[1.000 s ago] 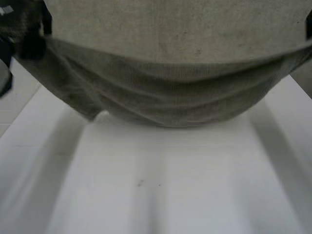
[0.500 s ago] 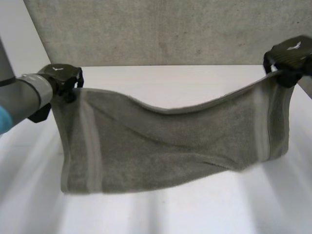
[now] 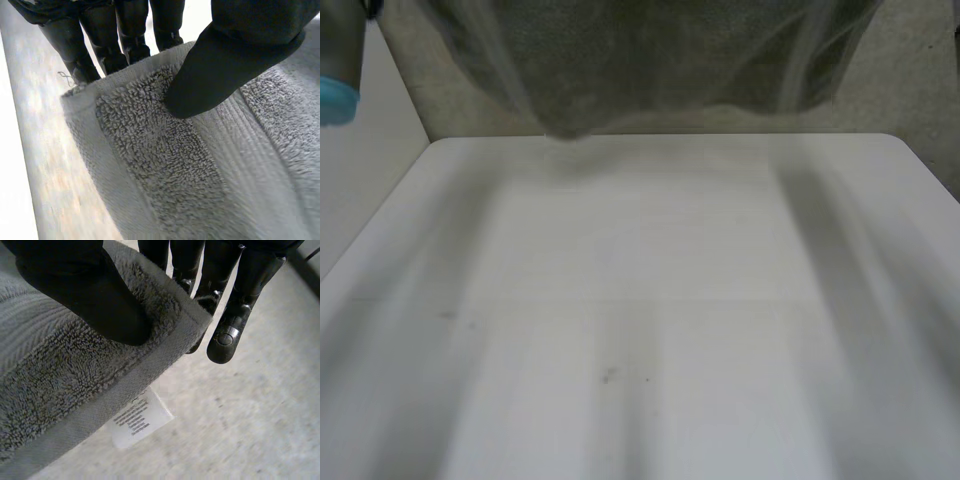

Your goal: Fold the towel.

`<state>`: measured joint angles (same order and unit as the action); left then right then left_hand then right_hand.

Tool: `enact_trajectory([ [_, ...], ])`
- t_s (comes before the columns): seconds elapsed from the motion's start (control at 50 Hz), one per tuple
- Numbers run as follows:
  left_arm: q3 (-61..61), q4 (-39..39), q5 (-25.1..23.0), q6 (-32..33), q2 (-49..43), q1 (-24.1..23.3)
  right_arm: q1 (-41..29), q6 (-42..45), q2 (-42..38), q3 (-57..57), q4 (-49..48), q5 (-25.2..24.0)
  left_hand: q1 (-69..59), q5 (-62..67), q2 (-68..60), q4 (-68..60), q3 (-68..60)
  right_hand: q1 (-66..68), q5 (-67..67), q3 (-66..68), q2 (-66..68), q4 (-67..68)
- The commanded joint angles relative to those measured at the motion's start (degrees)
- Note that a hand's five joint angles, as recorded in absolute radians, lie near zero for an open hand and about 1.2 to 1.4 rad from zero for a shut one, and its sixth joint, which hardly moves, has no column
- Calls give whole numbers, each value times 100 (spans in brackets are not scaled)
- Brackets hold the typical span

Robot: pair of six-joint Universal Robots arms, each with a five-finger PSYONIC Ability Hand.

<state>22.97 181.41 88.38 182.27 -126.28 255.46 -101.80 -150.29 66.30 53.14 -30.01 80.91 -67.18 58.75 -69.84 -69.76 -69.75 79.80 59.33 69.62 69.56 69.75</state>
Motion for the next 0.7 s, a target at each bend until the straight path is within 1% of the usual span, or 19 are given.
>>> enact_trajectory([
  [0.02,1992,-484,30,-455,244,92,46,0,-29,917,954,-558,-1282,1125,-1016,-1024,-1025,20,1067,1038,1044,1025],
  [0.06,2493,-449,21,-446,244,101,81,9,-177,1363,1190,-917,-1282,1125,-1016,-1024,-1025,20,1067,1038,1044,1025],
  [0.1,3411,-266,-57,-446,236,110,90,9,-300,1600,1252,-1041,-1282,1125,-1016,-1024,-1025,20,1067,1038,1044,1025],
  [0.12,3416,-264,-58,-446,236,110,107,35,-449,1794,1305,-1094,-1282,1125,-1016,-1024,-1025,20,1067,1038,1044,1025],
  [0.16,4264,94,-233,-429,166,110,125,61,-607,1979,1366,-1121,-1282,1125,-1016,-1024,-1025,20,1067,1038,1044,1025],
  [0.24,5016,509,-453,-350,51,110,134,97,-978,2227,1569,-1112,-1282,1125,-1016,-1024,-1025,20,1067,1038,1044,1025],
  [0.28,5297,676,-524,-218,-19,110,160,219,-1232,2323,1875,-1103,-1282,1125,-1016,-1024,-1025,20,1067,1038,1044,1025],
  [0.32,5743,860,-594,202,-46,110,186,333,-1250,2367,2059,-1095,-1282,1125,-1016,-1024,-1025,20,1067,1038,1044,1025],
  [0.34,5745,861,-594,204,-46,110,187,334,-1251,2367,2061,-1095,-1282,1125,-1016,-1024,-1025,20,1067,1038,1044,1025],
  [0.38,6112,843,-603,729,24,127,291,605,-1163,2429,2533,-1077,-1282,1125,-1016,-1024,-1025,20,1067,1038,1044,1025],
  [0.4,6114,843,-603,731,25,127,292,606,-1163,2429,2536,-1077,-1282,1125,-1016,-1024,-1025,20,1067,1038,1044,1025],
  [0.44,6299,834,-594,978,156,162,423,878,-813,2508,3182,-1077,-1282,1125,-1016,-1024,-1025,20,1067,1038,1044,1025],
  [0.46,6508,808,-585,1178,365,206,424,879,-811,2508,3186,-1077,-1282,1125,-1016,-1024,-1025,20,1067,1038,1044,1025],
  [0.5,7008,712,-594,1512,918,302,607,1115,-348,2683,4034,-1077,-1282,1125,-1016,-1024,-1025,20,1067,1038,1044,1025],
  [0.52,7011,711,-594,1514,921,303,608,1116,-345,2684,4038,-1077,-1282,1125,-1016,-1024,-1025,20,1067,1038,1044,1025],
  [0.56,7248,632,-594,1663,1220,382,818,1422,65,2893,4939,-1103,-1282,1125,-1016,-1024,-1025,20,1067,1038,1044,1025],
  [0.58,7500,493,-594,1794,1533,443,819,1424,68,2895,4944,-1103,-1282,1125,-1016,-1024,-1025,20,1067,1038,1044,1025],
  [0.62,7714,298,-594,1909,1844,496,1047,1905,575,3209,5784,-1156,-1282,1125,-1016,-1024,-1025,20,1067,1038,1044,1025],
  [0.7,8266,-683,-612,2330,2939,566,1338,2593,1105,3580,6412,-1191,-1282,1125,-1016,-1024,-1025,20,1067,1038,1044,1025],
])
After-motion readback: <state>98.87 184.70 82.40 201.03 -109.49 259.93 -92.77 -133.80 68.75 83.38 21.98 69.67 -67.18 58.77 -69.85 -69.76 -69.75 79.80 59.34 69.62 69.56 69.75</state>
